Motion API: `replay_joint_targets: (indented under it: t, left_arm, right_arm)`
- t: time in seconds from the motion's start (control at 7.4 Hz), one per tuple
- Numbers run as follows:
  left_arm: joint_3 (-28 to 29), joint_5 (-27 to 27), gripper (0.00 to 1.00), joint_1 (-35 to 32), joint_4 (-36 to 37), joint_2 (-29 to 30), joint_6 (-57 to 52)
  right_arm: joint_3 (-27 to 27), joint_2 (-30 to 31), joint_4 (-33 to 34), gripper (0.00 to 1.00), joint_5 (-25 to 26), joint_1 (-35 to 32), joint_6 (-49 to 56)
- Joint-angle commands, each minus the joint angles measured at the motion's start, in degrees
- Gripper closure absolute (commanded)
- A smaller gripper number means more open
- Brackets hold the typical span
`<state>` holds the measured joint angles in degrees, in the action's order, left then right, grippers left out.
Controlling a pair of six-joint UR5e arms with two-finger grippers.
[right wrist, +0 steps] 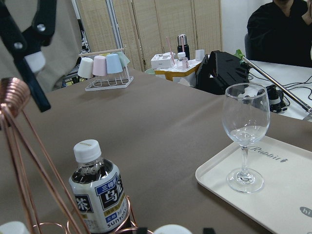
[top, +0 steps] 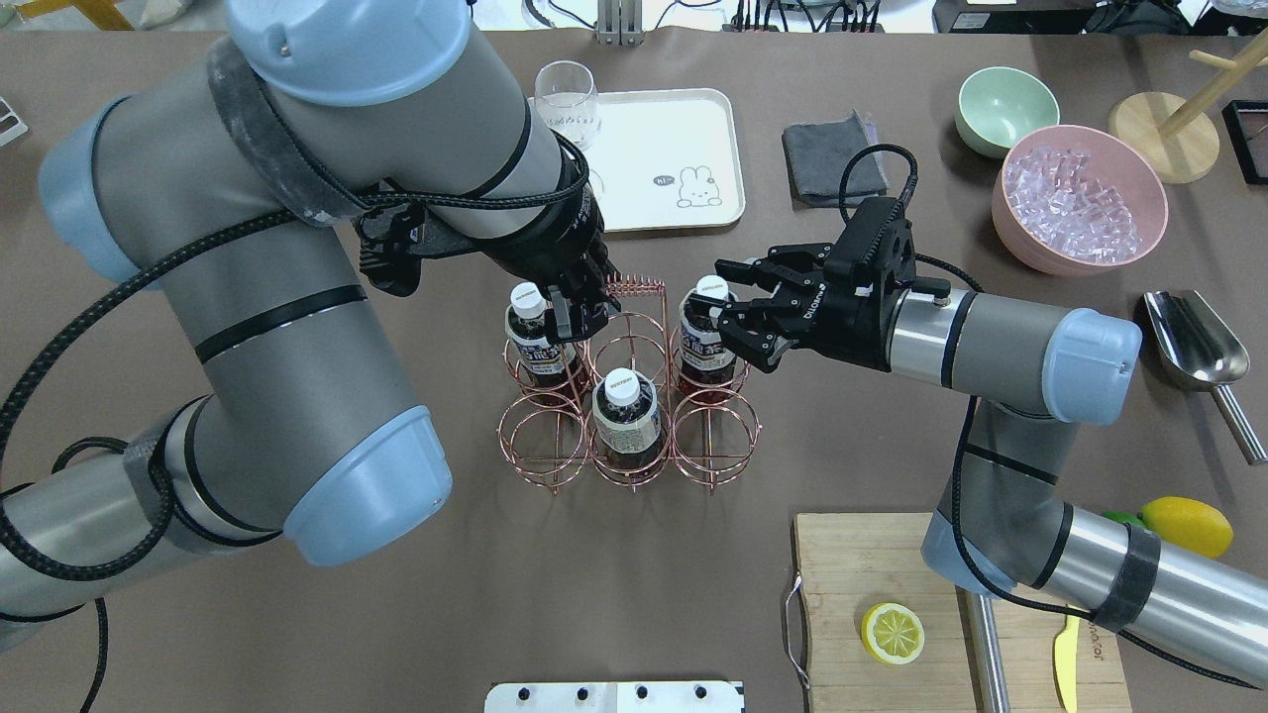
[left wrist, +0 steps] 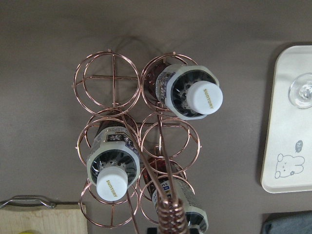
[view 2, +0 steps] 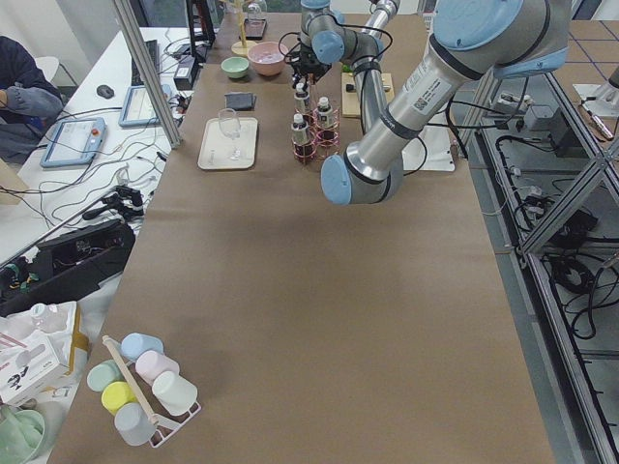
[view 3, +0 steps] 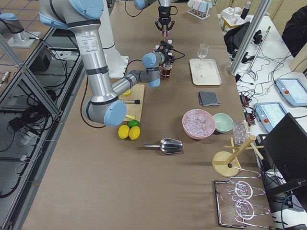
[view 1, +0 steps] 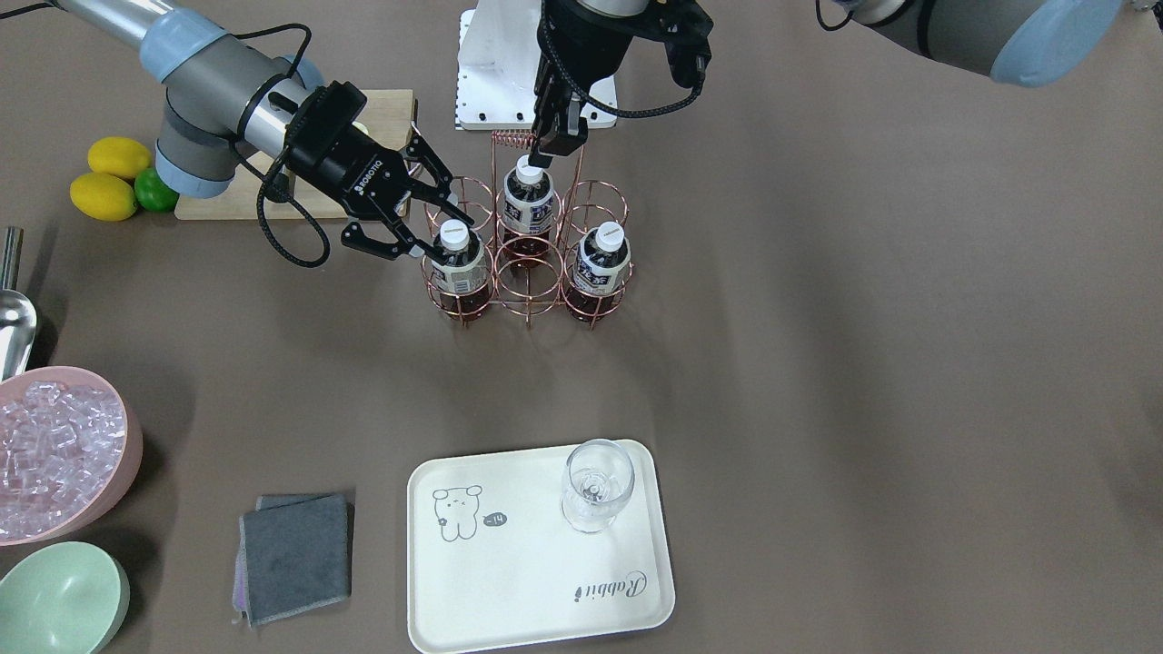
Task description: Take tea from basket to plate
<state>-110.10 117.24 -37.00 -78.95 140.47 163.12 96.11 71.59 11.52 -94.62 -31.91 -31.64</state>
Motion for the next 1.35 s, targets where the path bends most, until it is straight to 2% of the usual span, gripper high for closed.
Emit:
replay_joint_targets:
  t: [0.0, 0.14, 0.27, 0.54, 1.22]
  left_arm:
    - [-0.02, 0.00, 1.00, 0.26, -0.06, -0.02, 0.00]
    - [0.06, 0.00, 1.00, 0.26, -0.06, -0.02, 0.00]
    - [0.06, 0.00, 1.00, 0.26, -0.06, -0.02, 0.00]
    - [0.15, -0.09, 1.00, 0.34, -0.06, -0.02, 0.00]
    - [0.15, -0.09, 1.00, 0.35, 0.03, -0.02, 0.00]
  right_arm:
    - [0.04, 0.04, -0.01, 0.74, 0.14, 0.00, -0.08]
    - [0.13, 0.04, -0.01, 0.91, 0.14, 0.00, -0.52]
    - [1.00, 0.21, -0.09, 1.00, 0.14, 0.00, -0.87]
    - [4.51, 1.79, 0.08, 1.00, -0.13, 0.00, -2.27]
    - [9.44, 3.38, 1.31, 1.00, -0.22, 0.00, -3.07]
